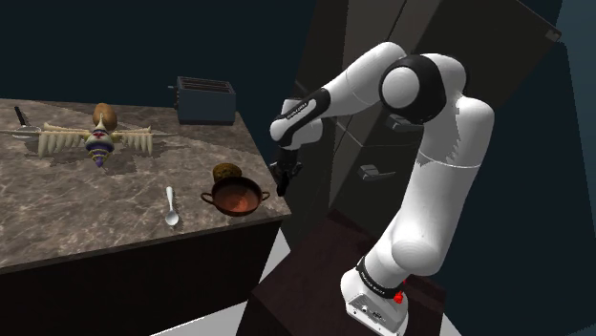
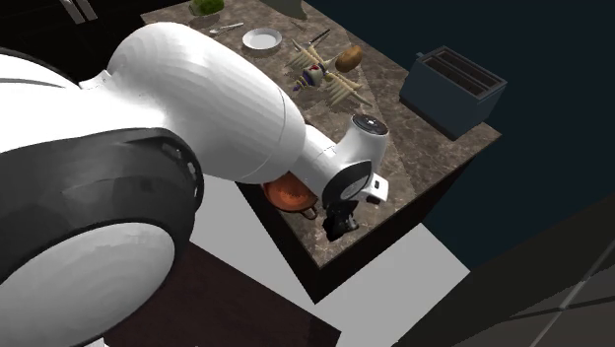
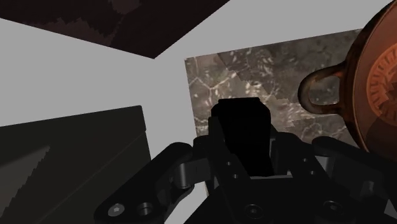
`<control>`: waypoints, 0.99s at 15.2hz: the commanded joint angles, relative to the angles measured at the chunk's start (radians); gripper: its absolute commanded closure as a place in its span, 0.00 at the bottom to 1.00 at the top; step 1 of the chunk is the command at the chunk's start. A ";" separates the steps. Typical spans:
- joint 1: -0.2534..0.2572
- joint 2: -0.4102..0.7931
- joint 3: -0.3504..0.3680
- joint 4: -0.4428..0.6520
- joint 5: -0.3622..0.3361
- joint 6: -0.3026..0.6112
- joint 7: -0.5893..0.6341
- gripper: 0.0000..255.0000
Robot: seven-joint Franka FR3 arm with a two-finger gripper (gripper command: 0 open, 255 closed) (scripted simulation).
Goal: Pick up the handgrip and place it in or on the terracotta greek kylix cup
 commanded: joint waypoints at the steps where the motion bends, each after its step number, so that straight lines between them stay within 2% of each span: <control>1: 0.003 -0.027 -0.007 -0.002 -0.014 -0.024 0.007 1.00; 15: 0.019 -0.179 -0.029 0.029 -0.087 -0.196 0.058 1.00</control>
